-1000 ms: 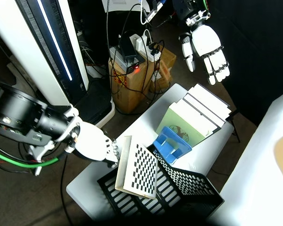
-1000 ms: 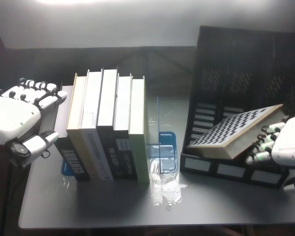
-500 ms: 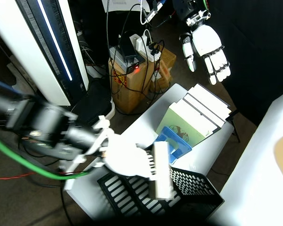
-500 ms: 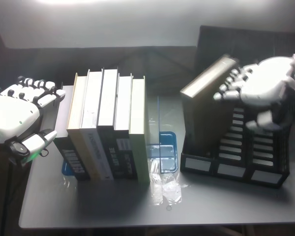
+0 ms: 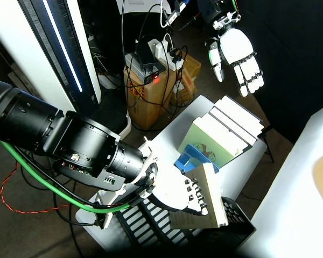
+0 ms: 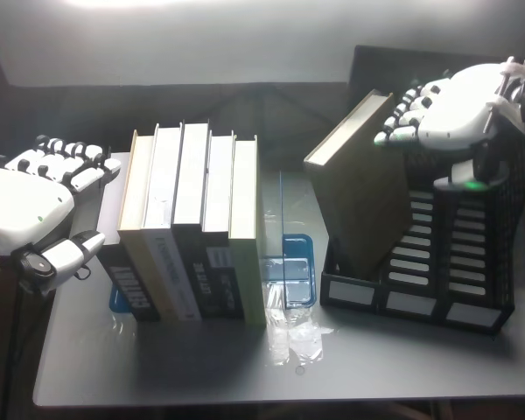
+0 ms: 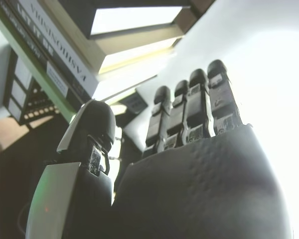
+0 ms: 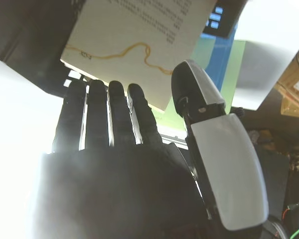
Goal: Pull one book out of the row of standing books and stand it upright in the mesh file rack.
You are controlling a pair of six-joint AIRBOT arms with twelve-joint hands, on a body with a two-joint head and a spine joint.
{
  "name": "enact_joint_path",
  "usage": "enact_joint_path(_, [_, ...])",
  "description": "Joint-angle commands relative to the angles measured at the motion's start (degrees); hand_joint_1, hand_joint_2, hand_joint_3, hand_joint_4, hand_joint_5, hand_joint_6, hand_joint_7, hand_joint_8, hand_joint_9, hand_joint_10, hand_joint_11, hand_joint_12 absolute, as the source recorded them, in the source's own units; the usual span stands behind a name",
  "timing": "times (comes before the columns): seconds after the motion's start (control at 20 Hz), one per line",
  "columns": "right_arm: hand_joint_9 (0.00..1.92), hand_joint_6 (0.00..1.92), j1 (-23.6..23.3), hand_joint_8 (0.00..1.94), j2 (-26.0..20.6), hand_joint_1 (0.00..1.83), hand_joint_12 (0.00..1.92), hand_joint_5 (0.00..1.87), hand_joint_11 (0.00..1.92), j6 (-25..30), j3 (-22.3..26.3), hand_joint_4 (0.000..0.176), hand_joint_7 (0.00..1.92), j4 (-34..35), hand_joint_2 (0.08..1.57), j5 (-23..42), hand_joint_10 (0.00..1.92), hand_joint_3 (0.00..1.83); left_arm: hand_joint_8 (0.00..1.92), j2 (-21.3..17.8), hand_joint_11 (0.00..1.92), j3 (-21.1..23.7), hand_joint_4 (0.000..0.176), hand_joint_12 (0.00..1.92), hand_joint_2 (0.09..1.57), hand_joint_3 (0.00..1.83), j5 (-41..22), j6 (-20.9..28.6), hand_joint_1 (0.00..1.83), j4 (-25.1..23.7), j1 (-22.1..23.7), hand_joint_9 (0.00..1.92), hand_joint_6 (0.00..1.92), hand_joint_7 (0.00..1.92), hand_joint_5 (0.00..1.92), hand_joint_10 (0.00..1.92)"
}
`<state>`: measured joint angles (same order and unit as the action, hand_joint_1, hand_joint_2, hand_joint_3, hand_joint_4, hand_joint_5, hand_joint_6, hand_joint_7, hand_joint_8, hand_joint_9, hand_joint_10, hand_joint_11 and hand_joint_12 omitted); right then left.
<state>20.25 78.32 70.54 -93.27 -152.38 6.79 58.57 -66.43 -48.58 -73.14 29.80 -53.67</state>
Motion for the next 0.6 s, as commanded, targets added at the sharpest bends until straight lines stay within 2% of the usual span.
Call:
enact_joint_path(0.0, [0.0, 0.0, -0.7, 0.0, -0.5, 0.6, 0.0, 0.0, 0.0, -0.1, -0.6, 0.0, 0.0, -0.1, 1.43, -4.7, 0.0, 0.01, 0.0, 0.0, 0.0, -0.5, 0.0, 0.0, 1.57, 0.05, -6.5, 0.0, 0.42, -0.4, 0.6, 0.0, 0.01, 0.0, 0.09, 0.0])
enact_joint_path(0.1, [0.0, 0.0, -1.5, 0.0, -1.9, 0.65, 0.0, 0.0, 0.0, 0.2, 1.3, 0.0, 0.0, -0.1, 1.44, -4.7, 0.0, 0.01, 0.0, -0.1, 0.0, -0.3, 0.0, 0.0, 1.57, 0.04, -6.8, 0.0, 0.4, -0.6, 0.6, 0.0, 0.0, 0.0, 0.09, 0.0])
enact_joint_path(0.25, [0.0, 0.0, -2.4, 0.0, -6.5, 0.47, 0.0, 0.0, 0.0, -1.3, 7.4, 0.0, 0.0, -0.1, 1.45, -5.2, 0.0, 0.01, 0.0, 0.0, 0.0, -0.2, 0.0, 0.0, 1.57, 0.04, -6.5, 0.1, 0.46, -1.0, 0.9, 0.0, 0.0, 0.0, 0.08, 0.0])
enact_joint_path(0.35, [0.0, 0.0, -2.4, 0.0, -8.8, 0.45, 0.0, 0.0, 0.0, -1.1, 10.9, 0.0, 0.0, -0.1, 1.43, -6.1, 0.0, 0.0, 0.0, -0.1, 0.0, 0.1, 0.0, 0.0, 1.57, 0.02, -6.5, 0.1, 0.5, -1.0, 0.9, 0.0, 0.0, 0.0, 0.09, 0.0])
enact_joint_path(0.45, [0.0, 0.0, -2.7, 0.0, -11.4, 0.36, 0.0, 0.0, 0.0, -1.4, 15.0, 0.0, 0.0, -0.2, 1.41, -7.7, 0.0, 0.0, 0.0, -0.1, 0.0, 0.2, 0.0, 0.0, 1.57, 0.01, -6.5, 0.1, 0.48, -1.1, 1.0, 0.0, 0.0, 0.0, 0.09, 0.0])
enact_joint_path(0.55, [0.0, 0.0, -3.2, 0.0, -12.7, 0.3, 0.0, 0.0, 0.0, -1.1, 17.7, 0.0, 0.0, -0.6, 1.4, -10.8, 0.0, 0.0, 0.0, -0.1, 0.0, 0.2, 0.0, 0.0, 1.57, 0.01, -6.4, 0.1, 0.54, -1.1, 1.1, 0.0, 0.0, 0.0, 0.09, 0.0])
